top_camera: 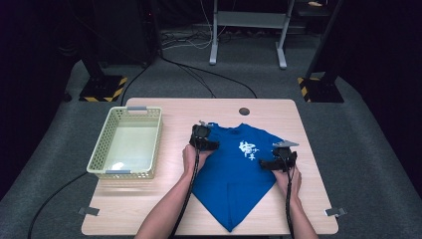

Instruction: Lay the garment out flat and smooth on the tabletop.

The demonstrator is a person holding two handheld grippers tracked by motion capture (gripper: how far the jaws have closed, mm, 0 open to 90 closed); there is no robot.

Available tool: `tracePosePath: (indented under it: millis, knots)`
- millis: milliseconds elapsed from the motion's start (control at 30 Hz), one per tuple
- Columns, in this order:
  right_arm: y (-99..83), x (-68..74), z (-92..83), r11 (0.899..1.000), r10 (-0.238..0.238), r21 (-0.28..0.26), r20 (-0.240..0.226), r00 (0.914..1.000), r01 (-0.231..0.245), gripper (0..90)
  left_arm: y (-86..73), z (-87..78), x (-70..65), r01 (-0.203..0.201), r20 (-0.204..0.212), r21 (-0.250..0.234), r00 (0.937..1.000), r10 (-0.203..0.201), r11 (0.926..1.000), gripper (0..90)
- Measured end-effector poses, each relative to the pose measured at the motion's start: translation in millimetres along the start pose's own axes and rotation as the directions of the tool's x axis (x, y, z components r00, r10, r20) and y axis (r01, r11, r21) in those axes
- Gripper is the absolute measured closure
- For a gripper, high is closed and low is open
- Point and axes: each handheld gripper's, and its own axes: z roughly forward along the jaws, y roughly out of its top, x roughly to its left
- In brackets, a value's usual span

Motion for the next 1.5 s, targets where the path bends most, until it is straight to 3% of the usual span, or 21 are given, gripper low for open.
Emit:
tracePosePath:
  millis: [167,333,633,867,1167,1500]
  knots:
    - [0.1,0.0,0.0,1.000,0.001,0.000,0.000,1.0000,-0.001,0.0,-3.3,10.5,1.8,-0.005,-0.029,0.035,0.9996,0.006,0.9994,49.0]
    - [0.1,0.0,0.1,1.000,0.001,0.000,0.001,1.0000,-0.001,0.0,-4.4,10.5,2.1,-0.018,-0.054,0.028,0.9983,0.019,0.9994,59.9]
    - [0.2,-0.2,0.2,1.000,0.001,-0.001,0.001,1.0000,-0.001,0.0,-6.7,9.1,14.2,0.009,-0.024,0.000,0.9997,-0.009,1.0000,83.6]
    - [0.4,-0.3,0.3,1.000,0.003,0.001,0.003,1.0000,-0.003,0.0,-4.0,1.2,17.6,0.006,-0.025,-0.029,0.9997,-0.007,0.9996,86.1]
    - [1.5,-1.1,0.7,1.000,0.013,0.007,0.011,0.9999,-0.013,0.0,-1.1,-9.3,30.6,0.005,-0.065,-0.046,0.9979,-0.008,0.9989,86.4]
    - [2.7,-2.0,1.3,1.000,0.018,0.012,0.018,0.9997,-0.018,0.0,4.4,-18.2,44.3,0.043,-0.066,-0.061,0.9967,-0.047,0.9972,86.4]
